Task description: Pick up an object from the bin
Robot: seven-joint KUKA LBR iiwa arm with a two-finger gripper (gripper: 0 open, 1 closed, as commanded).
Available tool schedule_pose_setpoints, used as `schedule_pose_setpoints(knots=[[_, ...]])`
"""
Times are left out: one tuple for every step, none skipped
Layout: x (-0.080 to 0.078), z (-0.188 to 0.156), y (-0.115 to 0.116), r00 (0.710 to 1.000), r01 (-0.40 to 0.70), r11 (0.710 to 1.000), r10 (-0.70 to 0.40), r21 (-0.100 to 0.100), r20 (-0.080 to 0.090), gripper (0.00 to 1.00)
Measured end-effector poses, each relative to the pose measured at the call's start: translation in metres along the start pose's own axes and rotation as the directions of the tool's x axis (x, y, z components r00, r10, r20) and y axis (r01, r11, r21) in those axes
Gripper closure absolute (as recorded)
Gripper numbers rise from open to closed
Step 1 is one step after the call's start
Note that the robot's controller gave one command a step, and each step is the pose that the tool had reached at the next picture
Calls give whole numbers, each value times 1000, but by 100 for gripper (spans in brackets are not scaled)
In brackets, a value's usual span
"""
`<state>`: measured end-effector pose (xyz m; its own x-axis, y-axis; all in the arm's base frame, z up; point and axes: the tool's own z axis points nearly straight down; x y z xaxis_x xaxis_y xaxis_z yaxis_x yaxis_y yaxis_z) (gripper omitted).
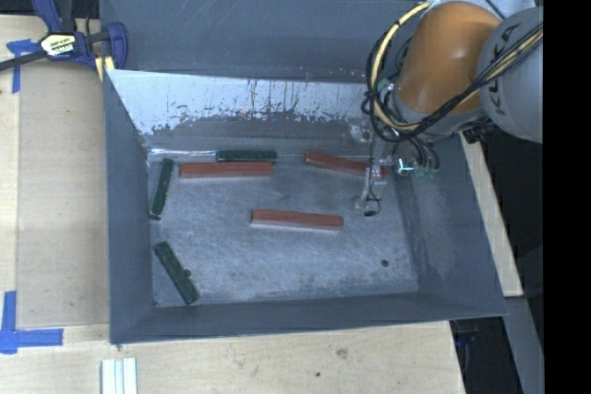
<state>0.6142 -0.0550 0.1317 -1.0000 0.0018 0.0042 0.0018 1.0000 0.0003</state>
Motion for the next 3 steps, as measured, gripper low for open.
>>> schedule_pose_setpoints(knots=[[-2,-4,0,1000,1,1000,-1,1,8,0],[9,61,-20,998,-64,998,64,0,8,100],[11,62,-20,998,-63,998,63,1,2,0]])
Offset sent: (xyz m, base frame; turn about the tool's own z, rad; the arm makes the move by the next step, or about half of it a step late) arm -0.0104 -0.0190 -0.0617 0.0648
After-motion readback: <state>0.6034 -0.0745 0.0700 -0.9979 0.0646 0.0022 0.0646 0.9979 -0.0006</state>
